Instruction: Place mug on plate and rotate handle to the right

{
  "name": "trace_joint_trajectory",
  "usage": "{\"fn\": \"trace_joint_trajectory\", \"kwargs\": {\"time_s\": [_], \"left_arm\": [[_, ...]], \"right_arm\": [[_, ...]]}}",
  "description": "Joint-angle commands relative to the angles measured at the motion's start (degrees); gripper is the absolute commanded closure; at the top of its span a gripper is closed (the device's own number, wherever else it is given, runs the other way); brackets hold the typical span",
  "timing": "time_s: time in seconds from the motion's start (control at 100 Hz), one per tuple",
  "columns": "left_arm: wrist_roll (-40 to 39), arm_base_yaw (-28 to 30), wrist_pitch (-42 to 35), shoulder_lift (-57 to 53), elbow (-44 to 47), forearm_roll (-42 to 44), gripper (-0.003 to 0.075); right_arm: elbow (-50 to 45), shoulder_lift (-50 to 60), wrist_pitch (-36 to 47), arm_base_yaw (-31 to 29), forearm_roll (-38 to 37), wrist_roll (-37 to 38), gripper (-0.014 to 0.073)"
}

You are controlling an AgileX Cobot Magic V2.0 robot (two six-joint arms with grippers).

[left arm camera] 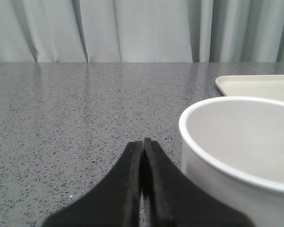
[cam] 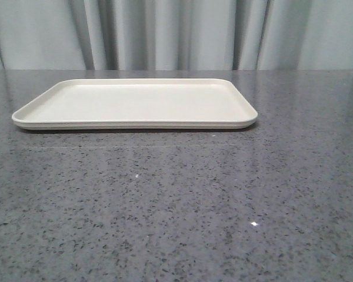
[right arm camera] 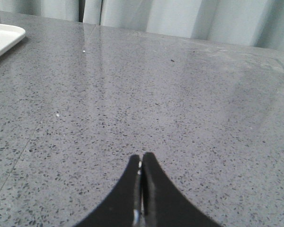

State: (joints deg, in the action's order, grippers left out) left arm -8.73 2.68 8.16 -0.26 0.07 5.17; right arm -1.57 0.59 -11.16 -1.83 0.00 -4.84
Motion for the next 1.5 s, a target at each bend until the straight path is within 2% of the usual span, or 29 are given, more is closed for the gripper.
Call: {"fn": "trace_joint_trajectory", "kwargs": {"time_s": [0.0,0.66,0.91,1.01,1.13,1.201,1.321,1.491], "left_arm": [[-0.4,0.0,-4.6,-1.6,0.5,-0.1,0.074],[-0.4,0.0,-4.6,-1.6,0.5,-0.1,0.074],[-0.4,0.0,-7.6,-1.6,-0.1,-0.3,0.074],[-0.4,0.0,-6.6,-1.6,-2.7,-0.7,0.074],[-0.4,0.0,-5.9,-1.6,-7.9,-1.5,0.074],[-0.4,0.0,-5.0,-1.4,-11.3,-1.5,0.074],[-0.4,0.0,3.0,1.4,-18.8,-1.8,0.074],[-0.4,0.0,14.4,8.5,-28.9,-2.5,0.074]], "right_arm": [[0.0,1.2,4.4,0.1,0.0,-0.1,0.0659],[0.0,1.2,5.2,0.1,0.0,-0.1,0.0659],[0.0,1.2,7.2,0.1,0.0,-0.1,0.0659],[0.0,1.2,10.6,0.1,0.0,-0.1,0.0659],[0.3,1.2,20.6,0.1,0.0,-0.1,0.0659],[2.0,1.2,22.9,0.1,0.0,-0.1,0.0659],[7.6,0.6,18.2,0.1,0.0,-0.1,0.0659],[19.2,-3.1,2.4,0.1,0.0,-0.1,0.0659]]}}
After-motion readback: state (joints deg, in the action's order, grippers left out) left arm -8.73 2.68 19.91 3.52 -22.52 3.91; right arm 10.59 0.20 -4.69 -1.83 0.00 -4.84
